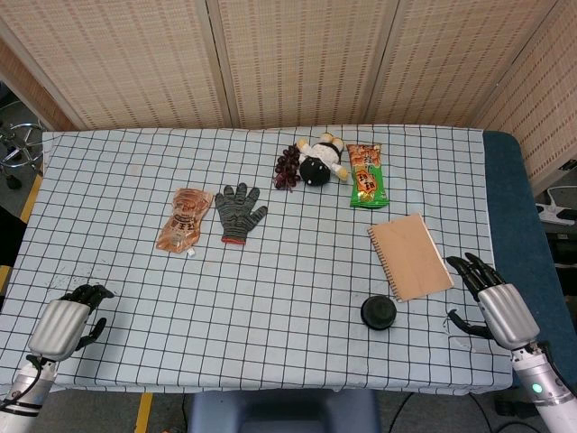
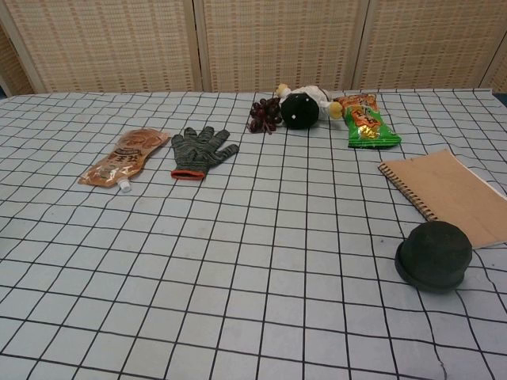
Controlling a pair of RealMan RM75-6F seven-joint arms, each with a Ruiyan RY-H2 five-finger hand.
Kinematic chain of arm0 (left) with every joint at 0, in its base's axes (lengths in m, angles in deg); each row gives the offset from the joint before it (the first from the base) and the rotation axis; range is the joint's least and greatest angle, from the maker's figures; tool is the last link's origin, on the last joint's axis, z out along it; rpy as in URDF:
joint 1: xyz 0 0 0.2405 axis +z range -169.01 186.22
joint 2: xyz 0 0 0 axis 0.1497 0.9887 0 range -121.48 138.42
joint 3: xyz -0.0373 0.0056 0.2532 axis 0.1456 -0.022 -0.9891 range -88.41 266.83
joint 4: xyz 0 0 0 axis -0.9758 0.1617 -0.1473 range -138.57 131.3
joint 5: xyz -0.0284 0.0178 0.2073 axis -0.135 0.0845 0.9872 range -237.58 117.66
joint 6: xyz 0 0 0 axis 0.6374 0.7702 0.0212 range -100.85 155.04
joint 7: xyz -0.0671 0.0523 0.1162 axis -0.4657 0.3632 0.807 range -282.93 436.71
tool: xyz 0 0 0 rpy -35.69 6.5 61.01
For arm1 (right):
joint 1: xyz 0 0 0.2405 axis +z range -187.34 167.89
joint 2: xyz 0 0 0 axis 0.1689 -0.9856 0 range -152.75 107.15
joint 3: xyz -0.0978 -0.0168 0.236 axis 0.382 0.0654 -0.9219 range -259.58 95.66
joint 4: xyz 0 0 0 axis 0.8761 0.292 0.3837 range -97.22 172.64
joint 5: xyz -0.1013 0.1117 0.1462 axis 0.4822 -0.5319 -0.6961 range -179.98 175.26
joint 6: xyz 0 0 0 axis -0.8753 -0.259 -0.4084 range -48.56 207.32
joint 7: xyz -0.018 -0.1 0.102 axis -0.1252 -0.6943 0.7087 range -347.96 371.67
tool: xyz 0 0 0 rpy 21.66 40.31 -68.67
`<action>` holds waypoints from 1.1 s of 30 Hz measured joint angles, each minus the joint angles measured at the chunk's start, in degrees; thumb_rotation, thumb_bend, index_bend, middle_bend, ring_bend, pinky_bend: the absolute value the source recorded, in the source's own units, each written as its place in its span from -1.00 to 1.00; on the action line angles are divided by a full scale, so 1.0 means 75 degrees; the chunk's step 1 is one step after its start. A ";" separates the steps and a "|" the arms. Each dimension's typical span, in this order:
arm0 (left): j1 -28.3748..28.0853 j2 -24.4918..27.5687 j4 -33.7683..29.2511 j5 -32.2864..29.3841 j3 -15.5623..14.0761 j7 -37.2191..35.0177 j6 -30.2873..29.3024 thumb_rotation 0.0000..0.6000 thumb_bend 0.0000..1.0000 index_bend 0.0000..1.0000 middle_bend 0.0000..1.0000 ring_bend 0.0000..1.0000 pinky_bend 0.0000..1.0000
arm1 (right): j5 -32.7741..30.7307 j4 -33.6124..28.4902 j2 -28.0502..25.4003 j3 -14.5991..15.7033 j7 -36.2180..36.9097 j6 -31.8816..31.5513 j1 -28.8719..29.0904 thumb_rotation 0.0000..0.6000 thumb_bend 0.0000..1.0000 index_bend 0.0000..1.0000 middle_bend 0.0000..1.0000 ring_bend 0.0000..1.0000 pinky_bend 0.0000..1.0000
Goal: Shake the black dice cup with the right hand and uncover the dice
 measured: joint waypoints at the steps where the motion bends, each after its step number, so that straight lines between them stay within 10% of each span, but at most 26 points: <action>1: 0.0007 0.0004 0.0001 0.0018 0.0000 -0.0005 -0.0034 1.00 -0.16 -0.36 -0.45 -0.49 0.06 | -0.0018 -0.0020 -0.0007 0.0005 -0.0005 0.0042 0.0007 1.00 -0.68 -0.94 -0.83 -1.00 -0.68; 22: -0.0042 -0.0035 0.0097 0.0088 -0.0050 -0.0023 0.0060 1.00 -0.17 -0.36 -0.45 -0.48 0.06 | -0.0370 -0.0161 -0.0073 -0.0015 -0.0116 0.0529 0.0119 1.00 -0.78 -0.94 -0.83 -1.00 -0.67; 33: 0.0032 0.0011 -0.0102 -0.0031 -0.0031 0.0225 0.0009 1.00 -0.16 -0.36 -0.45 -0.48 0.06 | -0.0433 0.1043 0.0745 -0.0005 -0.0011 0.1250 0.0518 1.00 -0.91 -0.94 -0.83 -1.00 -0.81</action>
